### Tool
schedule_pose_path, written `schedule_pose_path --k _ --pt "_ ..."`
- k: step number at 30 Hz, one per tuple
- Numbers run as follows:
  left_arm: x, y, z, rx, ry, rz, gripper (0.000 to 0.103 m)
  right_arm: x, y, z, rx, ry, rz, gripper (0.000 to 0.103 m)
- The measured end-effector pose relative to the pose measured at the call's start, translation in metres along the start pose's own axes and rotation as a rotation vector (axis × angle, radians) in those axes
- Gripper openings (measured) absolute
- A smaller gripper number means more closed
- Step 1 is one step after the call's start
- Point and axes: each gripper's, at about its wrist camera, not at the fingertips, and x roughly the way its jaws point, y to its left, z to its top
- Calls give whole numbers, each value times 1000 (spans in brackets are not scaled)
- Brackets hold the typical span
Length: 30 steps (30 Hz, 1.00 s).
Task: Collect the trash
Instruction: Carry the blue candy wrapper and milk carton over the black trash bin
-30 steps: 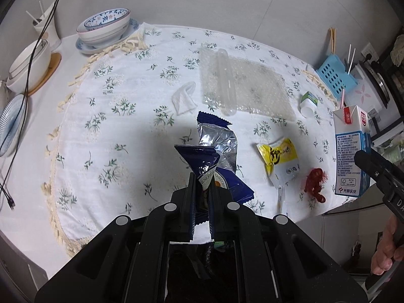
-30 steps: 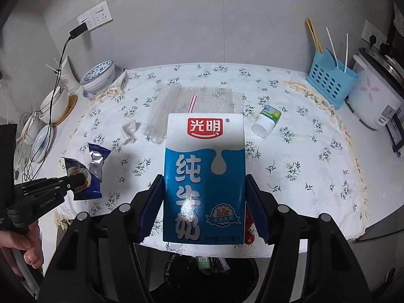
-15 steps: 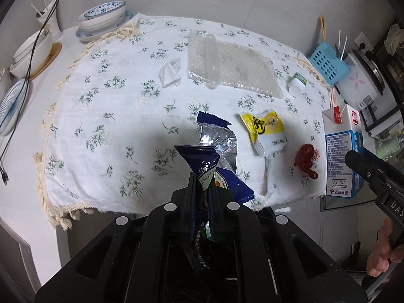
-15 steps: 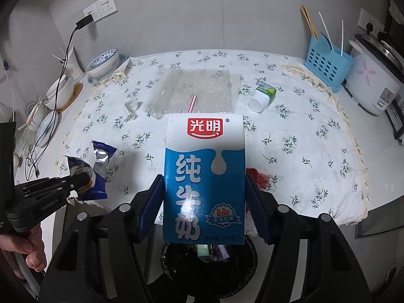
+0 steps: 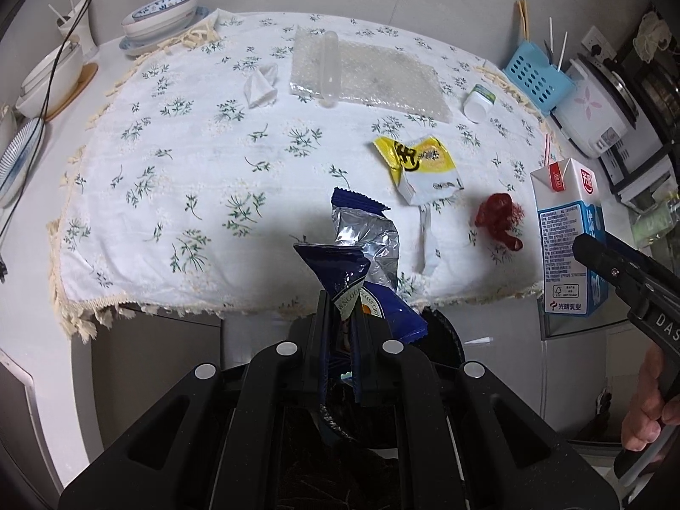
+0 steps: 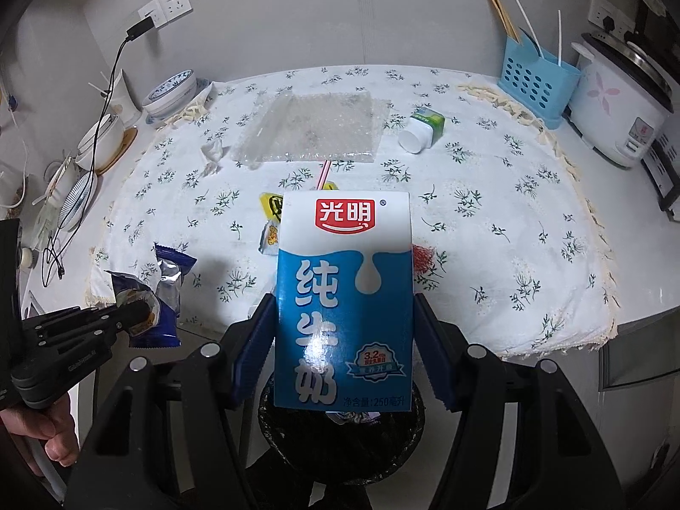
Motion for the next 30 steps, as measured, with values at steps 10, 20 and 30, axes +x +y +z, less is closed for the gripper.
schedule_pose_path --k 10,20,30 --pt "0 -16 -27 14 8 -10 7 -2 -20 -29 6 24 -13 61" --pt "9 -33 -55 38 35 -21 7 -5 -31 -57 9 43 -12 61" --pt "23 -40 -77 43 77 -27 7 5 -30 -81 1 63 20 61"
